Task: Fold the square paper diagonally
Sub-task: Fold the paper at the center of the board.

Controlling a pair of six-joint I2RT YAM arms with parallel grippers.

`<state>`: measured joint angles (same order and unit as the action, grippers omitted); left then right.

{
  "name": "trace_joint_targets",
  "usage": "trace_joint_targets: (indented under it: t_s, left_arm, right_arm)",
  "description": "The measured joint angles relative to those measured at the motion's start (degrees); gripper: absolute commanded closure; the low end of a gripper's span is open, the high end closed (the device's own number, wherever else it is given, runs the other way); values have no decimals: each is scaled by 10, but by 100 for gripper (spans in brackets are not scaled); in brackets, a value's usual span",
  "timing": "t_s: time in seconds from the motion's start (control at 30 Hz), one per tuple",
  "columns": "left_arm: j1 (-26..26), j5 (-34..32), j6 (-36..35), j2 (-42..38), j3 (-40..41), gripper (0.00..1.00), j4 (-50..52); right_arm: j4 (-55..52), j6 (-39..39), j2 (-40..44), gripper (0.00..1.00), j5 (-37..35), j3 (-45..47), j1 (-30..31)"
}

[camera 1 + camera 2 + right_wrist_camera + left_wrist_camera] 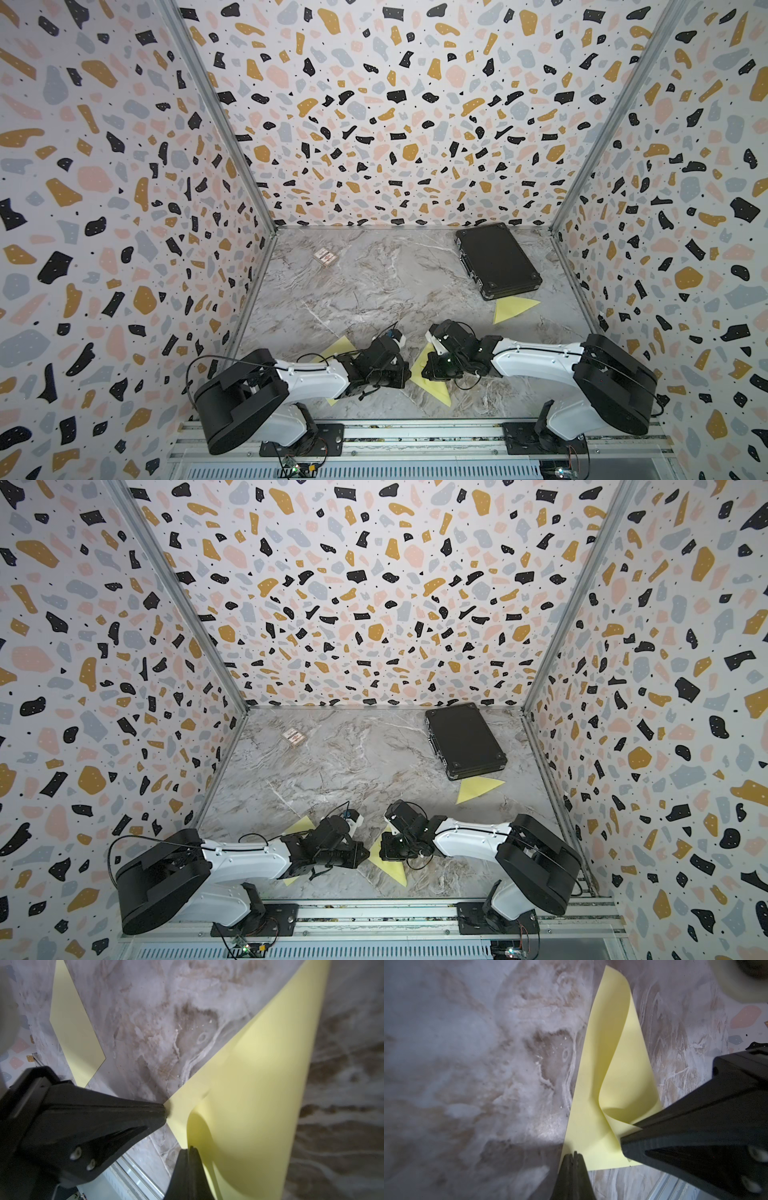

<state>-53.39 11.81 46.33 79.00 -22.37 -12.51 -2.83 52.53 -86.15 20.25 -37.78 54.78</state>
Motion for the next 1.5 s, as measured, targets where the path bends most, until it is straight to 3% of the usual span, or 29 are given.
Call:
trace_joint_targets:
  t_s: [1.5]
  left_arm:
    - [-5,-5,10,0,4,100,-10]
  right_arm:
    - [73,27,-47,100,14,0,5]
